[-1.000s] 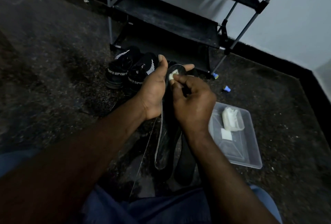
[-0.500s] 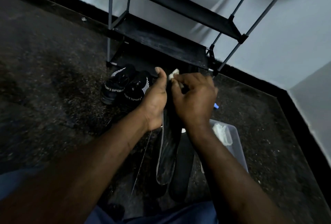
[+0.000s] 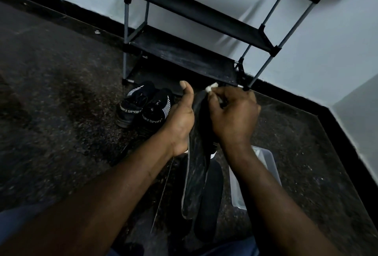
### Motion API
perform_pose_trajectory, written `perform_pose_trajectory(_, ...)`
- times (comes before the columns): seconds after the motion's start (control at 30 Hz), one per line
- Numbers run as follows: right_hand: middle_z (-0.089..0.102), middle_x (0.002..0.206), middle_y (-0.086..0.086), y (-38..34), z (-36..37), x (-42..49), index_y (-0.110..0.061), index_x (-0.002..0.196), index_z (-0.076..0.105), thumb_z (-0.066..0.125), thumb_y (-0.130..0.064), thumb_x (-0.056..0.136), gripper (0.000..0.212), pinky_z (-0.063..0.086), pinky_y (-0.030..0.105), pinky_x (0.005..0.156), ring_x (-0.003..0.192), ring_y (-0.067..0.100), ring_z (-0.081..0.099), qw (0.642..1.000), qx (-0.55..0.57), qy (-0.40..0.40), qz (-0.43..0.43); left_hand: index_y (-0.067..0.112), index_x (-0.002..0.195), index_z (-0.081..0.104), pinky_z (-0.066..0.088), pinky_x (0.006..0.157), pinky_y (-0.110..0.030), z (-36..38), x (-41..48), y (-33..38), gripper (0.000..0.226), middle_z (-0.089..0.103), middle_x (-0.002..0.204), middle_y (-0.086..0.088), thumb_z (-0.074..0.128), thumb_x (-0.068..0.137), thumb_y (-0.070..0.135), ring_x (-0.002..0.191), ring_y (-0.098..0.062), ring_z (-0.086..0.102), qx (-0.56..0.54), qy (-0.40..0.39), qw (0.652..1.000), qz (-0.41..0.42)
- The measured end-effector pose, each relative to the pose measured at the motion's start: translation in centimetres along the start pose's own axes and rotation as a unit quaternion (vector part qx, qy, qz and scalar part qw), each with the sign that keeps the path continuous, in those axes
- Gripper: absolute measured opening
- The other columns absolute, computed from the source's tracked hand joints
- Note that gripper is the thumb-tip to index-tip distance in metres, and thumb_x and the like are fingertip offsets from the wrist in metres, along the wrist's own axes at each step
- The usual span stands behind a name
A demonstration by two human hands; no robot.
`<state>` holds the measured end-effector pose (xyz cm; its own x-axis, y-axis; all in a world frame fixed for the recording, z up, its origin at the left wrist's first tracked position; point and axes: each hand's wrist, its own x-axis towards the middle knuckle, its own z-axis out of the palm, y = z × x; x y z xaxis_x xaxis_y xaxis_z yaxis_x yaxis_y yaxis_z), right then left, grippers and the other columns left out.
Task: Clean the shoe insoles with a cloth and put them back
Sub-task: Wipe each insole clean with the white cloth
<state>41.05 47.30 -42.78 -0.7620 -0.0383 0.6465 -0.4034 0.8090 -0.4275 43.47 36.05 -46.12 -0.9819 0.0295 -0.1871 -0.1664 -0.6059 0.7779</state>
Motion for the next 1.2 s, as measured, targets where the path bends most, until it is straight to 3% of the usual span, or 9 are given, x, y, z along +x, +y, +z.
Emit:
perform_pose_trajectory(0.17,0.073,0.086,-0.008,-1.2,0.3,-2.0,-0.029,0.095,0.078,0.068,-0.038,0.084,0.017,0.037,0.038,0.076,0.089,0.023,0.059,0.994,-0.012,-0.061,-0.093,0.021,0.133,0.069,0.051,0.106,-0.046,-0.7,0.8,0.4,0.091,0.072,0.128,-0.013,0.018,0.091,0.085,0.121,-0.028,0.068,-0.01,0.012,1.0,0.002)
perform_pose_trajectory(0.3,0.073,0.088,-0.008,-0.3,0.2,-0.3,-0.028,0.089,0.077,0.07,-0.037,0.084,0.013,0.037,0.039,0.079,0.093,0.025,0.059,0.999,-0.032,0.003,-0.008,0.021,0.13,0.071,0.056,0.095,-0.047,-0.4,0.5,0.0,0.09,0.072,0.127,-0.014,0.028,0.087,0.088,0.116,-0.032,0.071,-0.005,0.006,1.0,-0.015)
perform_pose_trajectory(0.37,0.073,0.089,-0.008,-0.9,0.5,-0.7,-0.027,0.088,0.077,0.067,-0.037,0.084,0.014,0.04,0.04,0.08,0.093,0.024,0.06,1.0,-0.006,-0.01,-0.006,0.019,0.125,0.073,0.058,0.088,-0.043,-0.4,0.5,-0.1,0.086,0.076,0.118,-0.013,0.029,0.089,0.085,0.108,-0.029,0.074,0.005,0.02,1.0,-0.007)
perform_pose_trajectory(0.5,0.071,0.089,-0.008,-1.7,0.6,-2.3,-0.029,0.089,0.076,0.064,-0.038,0.083,0.016,0.04,0.039,0.075,0.089,0.023,0.059,0.993,-0.021,-0.073,-0.088,0.017,0.129,0.071,0.052,0.104,-0.045,-1.0,1.0,0.1,0.092,0.071,0.127,-0.015,0.023,0.091,0.086,0.12,-0.029,0.068,0.008,0.014,1.0,0.008)
perform_pose_trajectory(0.67,0.072,0.091,-0.007,0.0,0.1,-0.5,-0.027,0.089,0.076,0.067,-0.036,0.083,0.014,0.04,0.042,0.079,0.093,0.026,0.059,1.0,-0.026,-0.013,-0.003,0.016,0.136,0.065,0.054,0.092,-0.044,-0.7,1.2,-0.7,0.093,0.068,0.132,-0.018,0.032,0.087,0.088,0.119,-0.034,0.068,-0.006,-0.006,1.0,-0.005)
perform_pose_trajectory(0.8,0.071,0.089,-0.005,-1.3,0.6,-2.9,-0.027,0.09,0.077,0.063,-0.036,0.083,0.018,0.047,0.045,0.077,0.089,0.025,0.06,0.993,0.022,-0.087,-0.073,0.015,0.136,0.066,0.05,0.106,-0.043,-1.2,1.1,-0.1,0.093,0.07,0.131,-0.013,0.018,0.093,0.082,0.123,-0.028,0.067,-0.012,-0.014,1.0,-0.001)
perform_pose_trajectory(0.87,0.07,0.089,-0.007,-0.7,0.3,-2.7,-0.029,0.091,0.077,0.065,-0.038,0.084,0.017,0.044,0.043,0.077,0.09,0.024,0.06,0.993,0.0,-0.082,-0.09,0.015,0.136,0.066,0.049,0.11,-0.047,-1.3,1.1,-0.1,0.093,0.069,0.133,-0.013,0.018,0.093,0.083,0.125,-0.029,0.066,-0.003,-0.016,1.0,0.001)
perform_pose_trajectory(1.03,0.07,0.092,-0.007,0.4,-0.2,-0.8,-0.029,0.089,0.077,0.067,-0.035,0.082,0.013,0.033,0.038,0.078,0.093,0.026,0.06,1.0,-0.026,-0.009,0.006,0.015,0.137,0.065,0.056,0.094,-0.042,-0.6,1.1,-0.8,0.09,0.068,0.132,-0.016,0.027,0.092,0.083,0.12,-0.031,0.068,-0.016,-0.02,1.0,0.0)
perform_pose_trajectory(1.2,0.066,0.082,-0.003,-1.0,0.3,-3.5,-0.024,0.081,0.073,0.067,-0.031,0.082,0.009,0.04,0.04,0.072,0.084,0.026,0.06,0.99,-0.017,-0.07,-0.121,0.013,0.138,0.064,0.047,0.11,-0.044,-1.6,1.2,-0.3,0.093,0.067,0.136,-0.013,0.019,0.093,0.082,0.128,-0.028,0.064,-0.016,-0.013,1.0,0.001)
